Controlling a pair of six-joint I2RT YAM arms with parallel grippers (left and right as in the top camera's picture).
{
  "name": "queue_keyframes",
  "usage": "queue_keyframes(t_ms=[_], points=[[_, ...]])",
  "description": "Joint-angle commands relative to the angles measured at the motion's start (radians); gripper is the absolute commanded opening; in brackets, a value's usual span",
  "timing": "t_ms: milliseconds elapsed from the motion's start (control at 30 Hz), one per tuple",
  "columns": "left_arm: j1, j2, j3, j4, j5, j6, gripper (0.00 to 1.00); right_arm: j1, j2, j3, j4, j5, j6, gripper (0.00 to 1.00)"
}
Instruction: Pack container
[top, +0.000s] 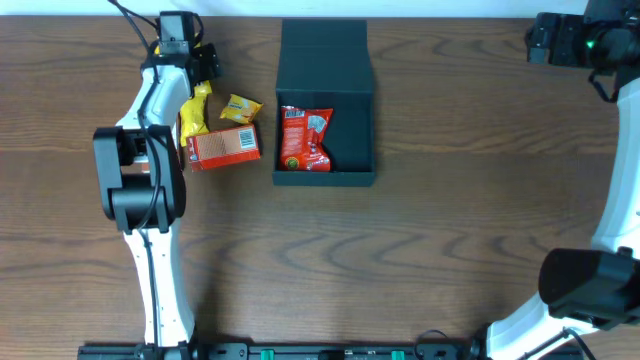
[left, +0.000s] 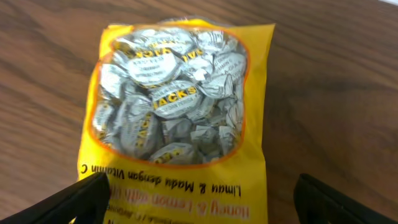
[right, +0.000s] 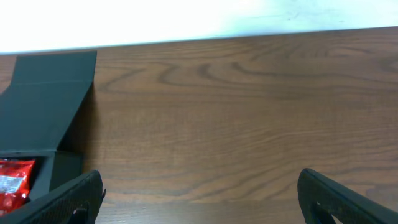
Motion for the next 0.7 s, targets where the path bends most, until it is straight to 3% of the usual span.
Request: queue_keyframes(t_ms=[0, 233, 433, 667], points=[[0.005, 0.029, 0.004, 0.015, 0.004, -0.034, 0.99, -0.003, 0.007, -0.005, -0.004, -0.026, 0.005, 0.99], [0.02, 0.036, 0.004, 0.009, 0.004, -0.033, 0.65, -0.003, 0.007, -0.005, -0.004, -0.026, 0.028, 0.99], [0.033, 0.037, 0.004, 0.001, 0.012, -0.034, 0.06, -0.003, 0.007, -0.005, -0.004, -0.026, 0.042, 0.99], [0.033, 0.037, 0.005, -0.001, 0.012, -0.034, 0.06, -0.003, 0.007, -0.005, -0.004, -0.025, 0.047, 0.99]])
